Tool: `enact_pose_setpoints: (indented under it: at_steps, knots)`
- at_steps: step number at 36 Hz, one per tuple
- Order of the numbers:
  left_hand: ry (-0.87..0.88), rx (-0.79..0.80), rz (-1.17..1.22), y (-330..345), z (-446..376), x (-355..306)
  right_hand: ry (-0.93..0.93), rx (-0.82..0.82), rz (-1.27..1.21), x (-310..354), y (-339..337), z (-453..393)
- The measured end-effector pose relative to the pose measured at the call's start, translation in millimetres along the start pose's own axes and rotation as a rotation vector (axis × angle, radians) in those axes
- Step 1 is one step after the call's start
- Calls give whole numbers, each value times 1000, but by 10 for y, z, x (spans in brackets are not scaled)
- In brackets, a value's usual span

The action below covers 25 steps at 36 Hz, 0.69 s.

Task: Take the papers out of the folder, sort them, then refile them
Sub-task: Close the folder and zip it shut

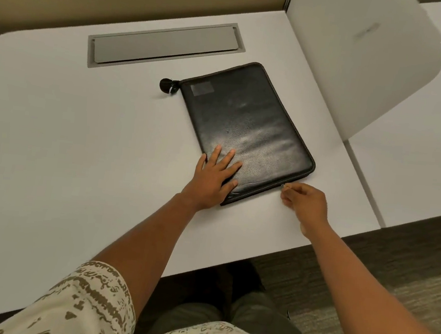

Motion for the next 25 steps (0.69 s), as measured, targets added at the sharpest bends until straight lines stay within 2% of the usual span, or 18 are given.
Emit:
enact_pose_setpoints:
  at_steps: [6, 14, 19, 25]
  knots:
    - [-6, -2, -7, 30, -9, 13, 177, 55, -227, -94, 141, 183]
    - [-10, -2, -33, 36, -19, 11, 216, 25, -241, -195, 377, 318]
    - [-13, -1, -17, 45, -28, 4, 111, 3, -67, -235, 450, 376]
    - [-16, 31, 56, 28, -22, -2, -42, 130, 216, -268, 731, 582]
Point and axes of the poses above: each hand's wrist, its own z-axis away from the middle knuckle, its own y-axis out of the palm, x = y × z, the point moved 3 cm from there along -z, towards the middle knuckle, and after that the axes turned 8 degrees about -z, right-handed, at the moved point
